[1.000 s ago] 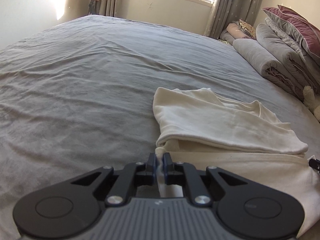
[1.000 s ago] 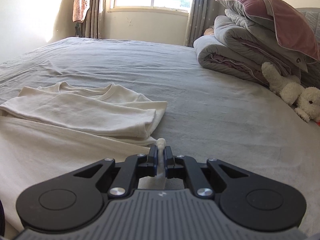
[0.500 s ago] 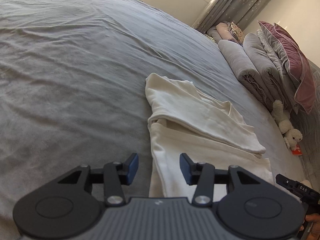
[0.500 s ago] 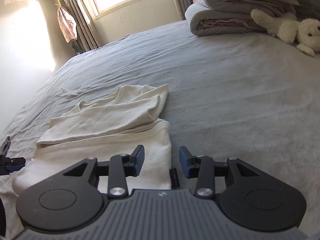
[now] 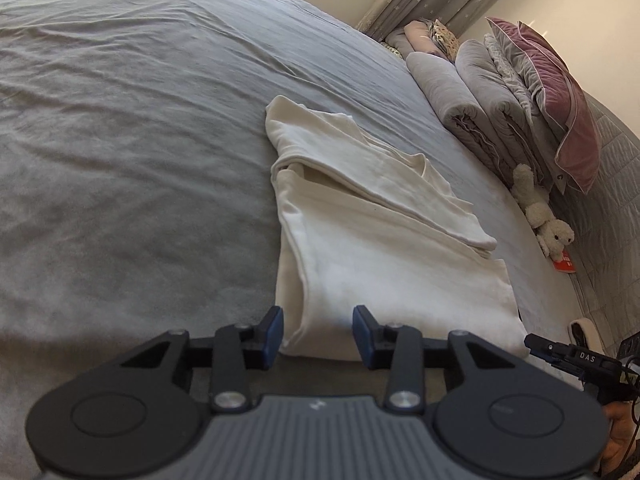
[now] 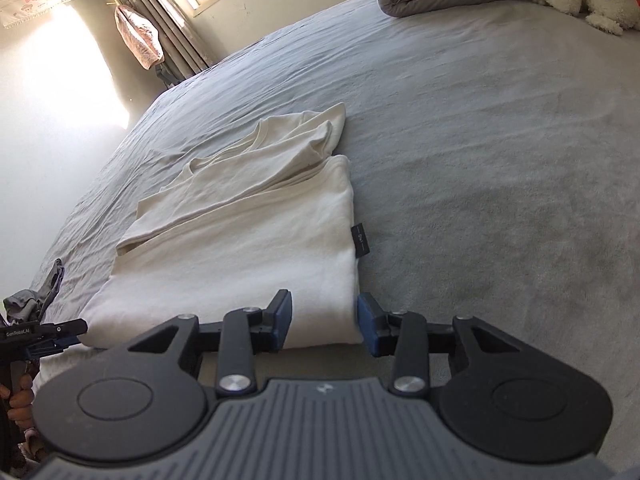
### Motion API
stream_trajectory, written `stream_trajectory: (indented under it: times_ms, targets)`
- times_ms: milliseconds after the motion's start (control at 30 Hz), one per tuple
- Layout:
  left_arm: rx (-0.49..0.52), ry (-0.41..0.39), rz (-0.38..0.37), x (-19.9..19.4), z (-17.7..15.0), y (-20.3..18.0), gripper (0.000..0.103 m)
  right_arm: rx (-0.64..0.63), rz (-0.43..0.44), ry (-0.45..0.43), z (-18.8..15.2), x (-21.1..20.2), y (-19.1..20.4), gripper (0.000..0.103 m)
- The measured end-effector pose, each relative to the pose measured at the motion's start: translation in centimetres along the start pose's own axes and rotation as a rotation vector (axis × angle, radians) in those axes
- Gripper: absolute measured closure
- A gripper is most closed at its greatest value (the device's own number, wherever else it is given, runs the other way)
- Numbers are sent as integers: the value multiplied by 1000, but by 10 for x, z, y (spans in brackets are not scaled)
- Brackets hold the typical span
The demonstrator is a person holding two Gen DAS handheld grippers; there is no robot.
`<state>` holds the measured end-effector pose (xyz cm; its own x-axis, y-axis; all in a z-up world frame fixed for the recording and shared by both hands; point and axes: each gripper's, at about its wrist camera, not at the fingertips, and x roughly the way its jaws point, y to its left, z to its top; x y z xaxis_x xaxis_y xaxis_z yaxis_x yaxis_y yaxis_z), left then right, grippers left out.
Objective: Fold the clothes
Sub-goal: 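Lower the hem onto the folded band and open both grippers, then smooth the folded sweatshirt flat with both open grippers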
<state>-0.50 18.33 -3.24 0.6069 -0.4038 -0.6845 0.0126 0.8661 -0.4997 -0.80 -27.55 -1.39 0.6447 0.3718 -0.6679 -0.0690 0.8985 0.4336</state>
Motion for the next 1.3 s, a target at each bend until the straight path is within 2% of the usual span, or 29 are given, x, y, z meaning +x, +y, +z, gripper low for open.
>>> stream_trajectory:
  times_ms: [33, 67, 233, 333, 400, 500, 533, 567, 600, 667, 733, 900, 1133, 1300]
  targets:
    - [1, -1, 8, 1, 0, 0, 90, 0, -5, 2, -1, 1, 0, 93]
    - [-1, -1, 7, 0, -1, 1, 95, 0, -9, 3, -1, 2, -1, 95]
    - [30, 3, 0, -13, -4, -6, 96, 61, 10, -10, 5, -11, -12, 96]
    - [32, 27, 28, -5, -6, -3, 96, 70, 0, 6, 5, -13, -17, 97]
    - [65, 45, 49, 0, -6, -6, 94, 47, -29, 48, 1, -3, -16, 96]
    - [109, 42, 67, -1, -5, -11, 86, 7, -50, 45, -2, 2, -10, 92]
    - [120, 8, 82, -6, -4, -12, 70, -2, -49, 30, -2, 0, -8, 91]
    - [132, -29, 100, -11, -3, -13, 49, -11, -49, 16, -1, -2, -6, 91]
    - [144, -62, 110, -12, -1, -16, 44, -31, -48, 0, -2, 0, 0, 90]
    - [170, -126, 126, -14, 1, -22, 43, -74, -47, -32, -5, 5, 14, 87]
    - [195, -191, 143, -16, 4, -28, 43, -117, -45, -64, -8, 11, 28, 78]
    - [320, -244, 136, 6, 1, -63, 42, -225, -42, -144, -15, 24, 63, 73]
    - [437, -250, 67, 37, -18, -102, 34, -376, -36, -256, -24, 43, 112, 70]
    - [522, -200, 102, 54, -36, -104, 34, -477, -39, -208, -45, 65, 135, 69]
